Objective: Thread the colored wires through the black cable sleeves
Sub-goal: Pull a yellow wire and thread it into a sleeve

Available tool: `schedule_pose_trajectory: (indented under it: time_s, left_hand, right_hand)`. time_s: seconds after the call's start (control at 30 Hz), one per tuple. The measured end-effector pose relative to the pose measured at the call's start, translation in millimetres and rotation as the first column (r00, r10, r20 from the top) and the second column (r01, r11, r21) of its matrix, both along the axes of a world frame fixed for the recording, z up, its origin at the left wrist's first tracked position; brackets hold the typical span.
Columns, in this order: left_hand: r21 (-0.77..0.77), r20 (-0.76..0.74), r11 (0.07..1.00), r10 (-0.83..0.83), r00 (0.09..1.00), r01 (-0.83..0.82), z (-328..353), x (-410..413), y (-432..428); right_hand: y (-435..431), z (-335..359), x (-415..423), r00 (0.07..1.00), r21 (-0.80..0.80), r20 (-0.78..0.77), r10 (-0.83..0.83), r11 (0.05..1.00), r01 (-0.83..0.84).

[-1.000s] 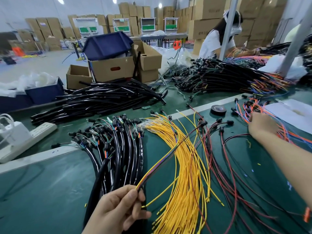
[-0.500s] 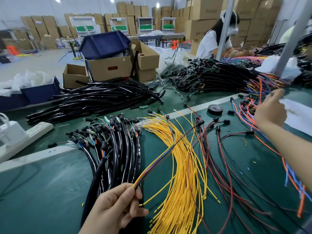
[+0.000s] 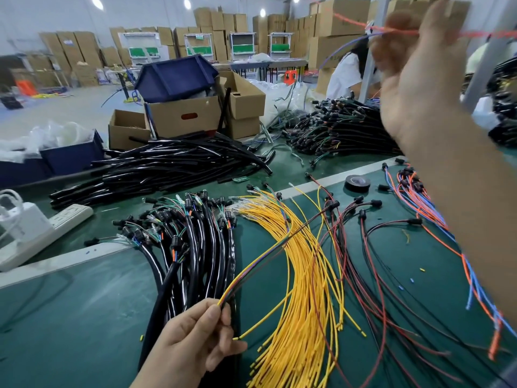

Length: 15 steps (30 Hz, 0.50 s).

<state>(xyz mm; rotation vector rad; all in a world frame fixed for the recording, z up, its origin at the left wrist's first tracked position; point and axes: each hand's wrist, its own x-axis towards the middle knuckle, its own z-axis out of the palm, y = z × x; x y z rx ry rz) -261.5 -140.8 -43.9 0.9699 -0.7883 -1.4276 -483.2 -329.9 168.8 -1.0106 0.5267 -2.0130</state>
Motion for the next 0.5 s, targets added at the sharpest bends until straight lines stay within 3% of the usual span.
schedule_pose_trajectory:
  time_s: [0.07, 0.17, 0.23, 0.33, 0.5]
  left_hand:
    - [-0.055, 0.036, 0.998, -0.010, 0.999, 0.012, -3, -1, 0]
    - [-0.137, 0.116, 0.990, 0.042, 0.992, -0.025, -11, 0, -1]
    - [-0.161, 0.129, 0.984, 0.093, 0.987, -0.072, -16, 1, -3]
    - [-0.267, 0.173, 0.957, 0.160, 0.972, -0.110, -18, 1, -3]
    - [-0.485, 0.420, 0.875, 0.250, 0.872, -0.017, -21, 5, 0]
  right_hand:
    - [24, -9, 19, 0.942, 0.047, 0.088, 0.325, 0.943, -0.329]
    - [52, -49, 45, 0.741, 0.259, 0.128, 0.659, 0.699, -0.667]
    - [66, -90, 59, 0.691, 0.436, 0.147, 0.708, 0.581, -0.687]
    - [74, -143, 68, 0.710, 0.632, 0.182, 0.680, 0.472, -0.615]
    - [49, -172, 51, 0.783, 0.746, 0.121, 0.610, 0.464, -0.477]
